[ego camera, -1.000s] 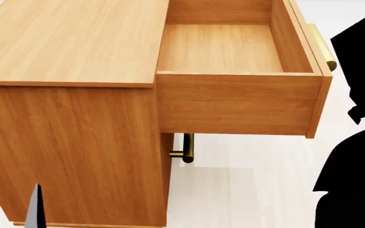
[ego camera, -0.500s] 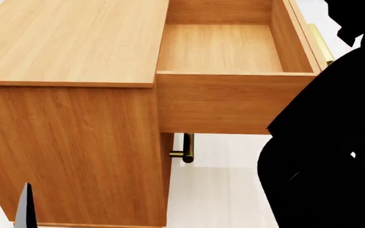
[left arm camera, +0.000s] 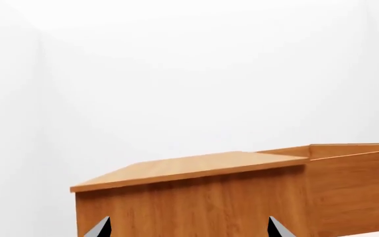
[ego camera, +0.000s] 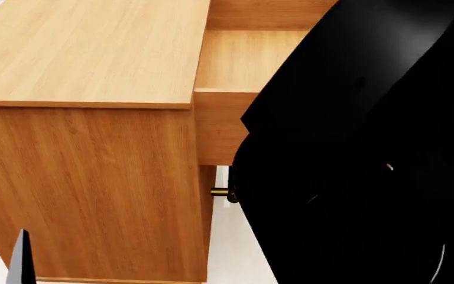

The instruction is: Put the bowl on top of the cabinet.

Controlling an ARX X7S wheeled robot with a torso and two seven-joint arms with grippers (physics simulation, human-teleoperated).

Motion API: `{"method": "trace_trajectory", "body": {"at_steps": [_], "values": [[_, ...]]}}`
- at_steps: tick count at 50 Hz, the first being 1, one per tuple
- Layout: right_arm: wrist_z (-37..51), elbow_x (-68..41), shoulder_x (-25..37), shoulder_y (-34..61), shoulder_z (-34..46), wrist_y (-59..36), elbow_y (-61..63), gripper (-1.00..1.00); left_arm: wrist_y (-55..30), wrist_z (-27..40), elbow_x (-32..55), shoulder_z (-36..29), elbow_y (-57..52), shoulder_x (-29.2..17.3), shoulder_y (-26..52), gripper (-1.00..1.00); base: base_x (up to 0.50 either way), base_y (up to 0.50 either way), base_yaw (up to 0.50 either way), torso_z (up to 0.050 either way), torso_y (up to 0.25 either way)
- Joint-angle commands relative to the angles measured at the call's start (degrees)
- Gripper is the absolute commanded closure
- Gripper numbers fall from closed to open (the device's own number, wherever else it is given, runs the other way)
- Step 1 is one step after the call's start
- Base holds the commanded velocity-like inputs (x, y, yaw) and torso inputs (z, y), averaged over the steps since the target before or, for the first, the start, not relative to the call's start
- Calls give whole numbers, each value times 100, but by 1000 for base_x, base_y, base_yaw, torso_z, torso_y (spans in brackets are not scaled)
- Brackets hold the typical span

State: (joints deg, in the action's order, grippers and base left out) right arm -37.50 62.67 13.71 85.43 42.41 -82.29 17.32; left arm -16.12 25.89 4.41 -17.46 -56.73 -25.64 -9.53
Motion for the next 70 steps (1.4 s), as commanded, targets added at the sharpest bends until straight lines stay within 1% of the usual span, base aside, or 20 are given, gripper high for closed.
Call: {"method": "trace_trajectory", "body": {"at_steps": [1, 6, 11, 14, 16, 19, 23, 31, 35, 38, 44, 47, 53, 57, 64, 65, 70], "values": [[341, -384, -633, 158, -703, 366, 201, 100, -109, 57, -18, -30, -230, -70, -67, -100, 0, 0, 0, 0, 0], [634, -713, -875, -43, -1053, 610, 280, 100, -104, 97, 55, 7, -223, -118, -66, -100, 0, 0, 0, 0, 2], [704, -1195, -1197, -222, -1484, 713, 347, 100, -2, 144, 77, 34, -198, -164, -134, -100, 0, 0, 0, 0, 0], [793, -1368, -1264, -283, -1547, 750, 367, 100, 20, 178, 60, 36, -192, -179, -155, -100, 0, 0, 0, 0, 0], [898, -1693, -1339, -301, -1740, 749, 399, 100, -19, 257, -52, 61, -240, -196, -188, -100, 0, 0, 0, 0, 0], [1198, -2145, -1324, -319, -1865, 733, 456, 100, 47, 289, -7, 114, -266, -240, -251, -100, 0, 0, 0, 0, 0], [1656, -3063, -1354, -324, -2140, 658, 531, 100, 160, 347, -37, 122, -287, -291, -388, -100, 0, 0, 0, 0, 0], [2237, -4564, -1351, -313, -2463, 399, 776, 100, 202, 385, 20, 100, -222, -328, -367, -100, 0, 0, 0, 0, 1], [2411, -5122, -1348, -214, -2459, 166, 1024, 100, 184, 394, 48, 109, -224, -341, -333, -100, 0, 0, 0, 0, 0], [2521, -5326, -1329, -153, -2427, 74, 1132, 100, 187, 402, 68, 99, -214, -350, -315, -100, 0, 0, 0, 0, 0], [2650, -6079, -1335, -38, -2605, -159, 1247, 100, 148, 447, 85, 80, -283, -397, -298, -100, 0, 0, 0, 0, 0], [2826, -6649, -1360, 17, -2839, -285, 1257, 100, 134, 464, 65, 33, -282, -410, -289, -100, 0, 0, 0, 0, 0], [3243, -7560, -1357, -72, -3085, -60, 1025, 100, 124, 510, 57, -48, -300, -442, -257, -100, 0, 0, 0, 0, 2], [3389, -7914, -1339, -216, -2932, 336, 838, 100, 124, 541, 45, -109, -288, -469, -238, -100, 0, 0, 0, 0, 0], [3731, -8635, -1338, -205, -2755, 845, 62, 100, 212, 575, 76, -125, -217, -510, -243, -100, 0, 0, 0, 0, 0], [3688, -8652, -1303, -202, -2575, 914, -119, 100, 237, 582, 82, -118, -202, -518, -255, -100, 0, 0, 0, 0, 0], [3754, -8883, -1297, -189, -2446, 1081, -551, 100, 372, 605, 82, -92, -148, -556, -348, -100, 0, 0, 0, 0, 0]]}}
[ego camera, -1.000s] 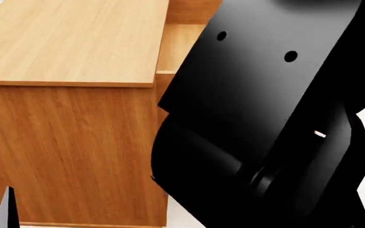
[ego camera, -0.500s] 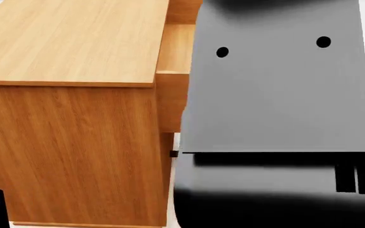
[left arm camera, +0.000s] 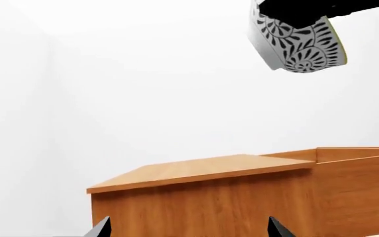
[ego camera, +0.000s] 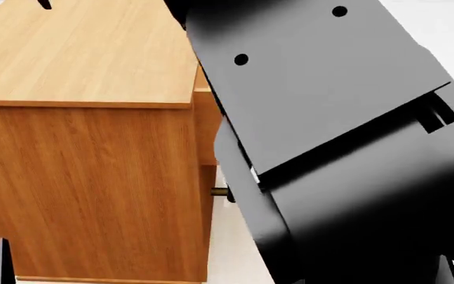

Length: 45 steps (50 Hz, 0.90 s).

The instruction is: Put the bowl on top of the cabinet.

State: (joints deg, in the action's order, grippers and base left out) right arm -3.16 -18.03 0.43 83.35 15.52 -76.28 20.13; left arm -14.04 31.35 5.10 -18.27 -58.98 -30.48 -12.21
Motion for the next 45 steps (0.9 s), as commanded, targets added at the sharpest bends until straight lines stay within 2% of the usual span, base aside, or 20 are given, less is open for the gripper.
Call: {"method": "trace_trajectory", "body": {"at_steps": [1, 19, 45], "values": [[340, -852, 22, 26, 256, 489, -993, 100, 173, 66, 7, -10, 76, -81, -94, -100, 0, 0, 0, 0, 0], [52, -1036, 155, 162, 926, 870, -2523, 100, -15, 117, 118, -45, 24, -139, 66, -100, 0, 0, 0, 0, 1], [-231, -1927, 161, 134, 913, 1043, -2653, 100, 44, 261, 344, 21, -7, -332, 53, -100, 0, 0, 0, 1, 1]]}}
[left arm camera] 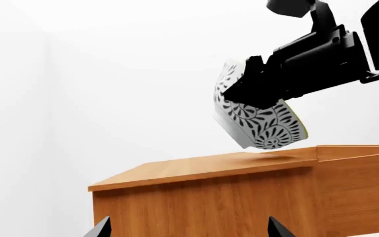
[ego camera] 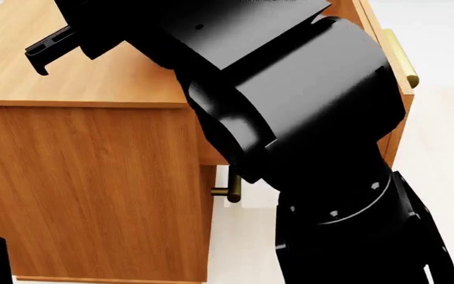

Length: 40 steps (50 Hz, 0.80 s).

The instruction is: Put the bowl on top of the cabinet.

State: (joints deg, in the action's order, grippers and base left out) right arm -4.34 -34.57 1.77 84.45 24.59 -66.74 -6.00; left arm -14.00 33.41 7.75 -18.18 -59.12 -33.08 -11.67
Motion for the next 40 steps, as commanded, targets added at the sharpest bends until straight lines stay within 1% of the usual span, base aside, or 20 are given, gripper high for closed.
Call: {"method": "trace_trajectory", "body": {"at_steps": [1, 4, 7, 10, 11, 13, 18, 23, 31, 35, 40], "values": [[-138, -329, 28, 12, -7, 87, -11, 100, 39, 60, 83, 8, 7, -77, 3, -100, 0, 0, 0, 0, 0], [-245, -369, 68, -39, 140, 146, 25, 100, 39, 78, 91, -7, -8, -97, 11, -100, 0, 0, 0, 0, 0], [-424, -292, 124, 52, 486, 227, -10, 100, 22, 99, 93, -41, -17, -110, 37, -100, 0, 0, 0, 0, 0], [-661, -136, 139, 247, 1092, 210, -45, 100, 12, 101, 104, -81, -10, -123, 82, -100, 0, 0, 0, 0, 0], [-669, -128, 128, 275, 1152, 199, -66, 100, 11, 110, 104, -90, -15, -130, 81, -100, 0, 0, 0, 0, 0], [-729, 107, 100, 483, 1703, 133, -193, 100, -11, 113, 144, -91, -28, -147, 120, -100, 0, 0, 0, 0, 0], [-819, 221, 7, 839, 2209, 2, -249, 100, 95, 219, 228, -48, -74, -295, 69, -100, 0, 0, 0, 0, 0], [-846, 166, -81, 1094, 2288, 6, -403, 100, 101, 510, 382, -214, -77, -540, 271, -100, 0, 0, 0, 0, 0], [-811, -14, -74, 1254, 2327, 59, -481, 100, 139, 896, 630, -423, -79, -890, 529, -100, 0, 0, 0, 0, 0], [-823, -97, -73, 1349, 2428, 32, -479, 100, 53, 972, 719, -543, -40, -918, 744, -100, 0, 0, 0, 0, 0], [-849, -212, -101, 1569, 2538, -16, -554, 100, 103, 1087, 766, -601, -63, -1024, 764, -100, 0, 0, 0, 0, 0]]}}
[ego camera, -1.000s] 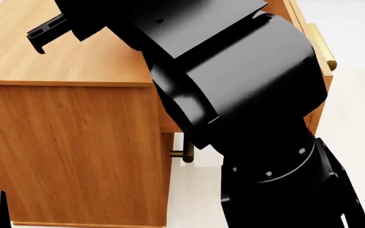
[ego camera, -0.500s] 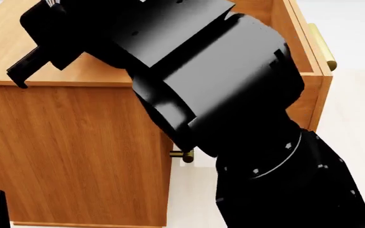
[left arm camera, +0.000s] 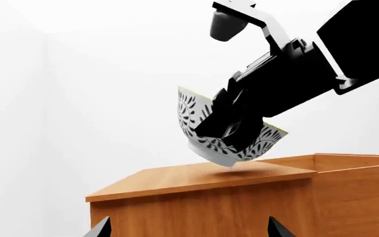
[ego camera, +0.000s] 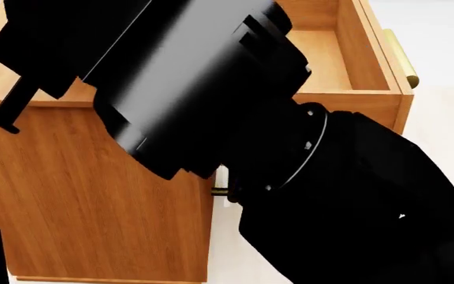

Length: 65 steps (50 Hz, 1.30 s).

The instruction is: Put the bowl on top of the cabinet.

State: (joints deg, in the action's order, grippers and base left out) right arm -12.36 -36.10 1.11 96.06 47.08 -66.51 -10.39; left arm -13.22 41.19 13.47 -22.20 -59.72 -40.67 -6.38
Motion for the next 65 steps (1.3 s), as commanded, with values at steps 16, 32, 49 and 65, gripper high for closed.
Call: {"method": "trace_trajectory", "body": {"at_steps": [16, 32, 49, 65], "values": [[-221, -321, -39, 528, 1035, 242, -211, 100, 278, 762, 266, -611, -7, -705, 419, -100, 0, 0, 0, 0, 1], [33, -738, -83, 510, 1512, 886, -584, 100, 558, 1191, 320, -1050, 44, -1126, 643, -100, 0, 0, 0, 0, 0], [296, -1209, -29, 776, 1773, 1005, -709, -100, 639, 1305, 375, -1118, 29, -1249, 718, -100, 0, 0, 0, 0, 0], [539, -1541, 93, 1201, 1577, 775, -430, -100, 720, 1496, 395, -1395, 8, -1407, 919, -100, 0, 0, 0, 0, 0]]}}
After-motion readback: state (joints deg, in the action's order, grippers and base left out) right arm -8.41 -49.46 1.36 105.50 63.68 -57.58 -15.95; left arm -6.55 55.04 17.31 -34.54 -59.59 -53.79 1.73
